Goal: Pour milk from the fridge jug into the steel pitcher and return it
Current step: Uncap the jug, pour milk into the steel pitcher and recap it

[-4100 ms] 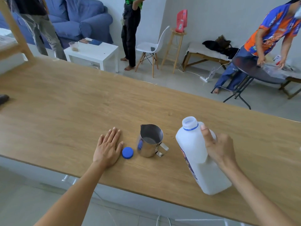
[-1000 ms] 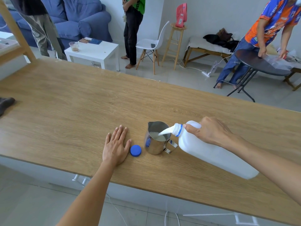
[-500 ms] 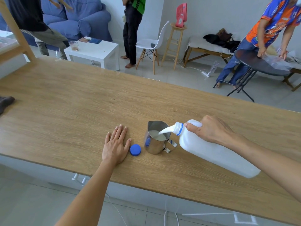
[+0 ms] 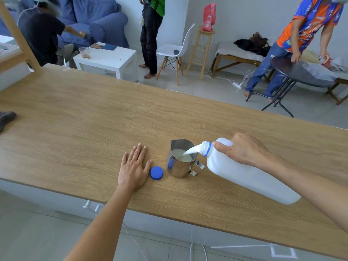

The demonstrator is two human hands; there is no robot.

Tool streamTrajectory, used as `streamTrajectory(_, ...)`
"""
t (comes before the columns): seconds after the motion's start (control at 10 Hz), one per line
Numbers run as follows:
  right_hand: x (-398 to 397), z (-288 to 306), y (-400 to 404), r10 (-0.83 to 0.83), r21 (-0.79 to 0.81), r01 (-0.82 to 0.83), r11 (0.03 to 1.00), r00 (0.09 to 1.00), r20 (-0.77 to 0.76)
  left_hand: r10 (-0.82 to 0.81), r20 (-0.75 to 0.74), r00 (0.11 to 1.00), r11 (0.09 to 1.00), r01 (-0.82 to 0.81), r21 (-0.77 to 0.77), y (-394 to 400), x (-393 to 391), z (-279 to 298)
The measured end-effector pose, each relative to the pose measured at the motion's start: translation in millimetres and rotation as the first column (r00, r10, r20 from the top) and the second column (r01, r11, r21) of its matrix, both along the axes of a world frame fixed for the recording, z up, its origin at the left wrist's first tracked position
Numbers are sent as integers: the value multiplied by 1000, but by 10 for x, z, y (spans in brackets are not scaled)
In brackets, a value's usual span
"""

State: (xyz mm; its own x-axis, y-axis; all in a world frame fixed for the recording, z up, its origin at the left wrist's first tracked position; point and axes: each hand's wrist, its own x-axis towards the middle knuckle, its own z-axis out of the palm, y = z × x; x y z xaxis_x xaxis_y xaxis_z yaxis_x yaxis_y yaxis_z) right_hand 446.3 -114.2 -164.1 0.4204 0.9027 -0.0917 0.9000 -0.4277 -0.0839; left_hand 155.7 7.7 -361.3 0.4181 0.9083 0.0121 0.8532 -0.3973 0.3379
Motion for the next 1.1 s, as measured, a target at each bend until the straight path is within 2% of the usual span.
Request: streamTrajectory(1.1, -20, 64, -5, -19, -30, 19, 999, 1000, 17, -5, -9, 1000, 1000, 5, -14, -4, 13, 38)
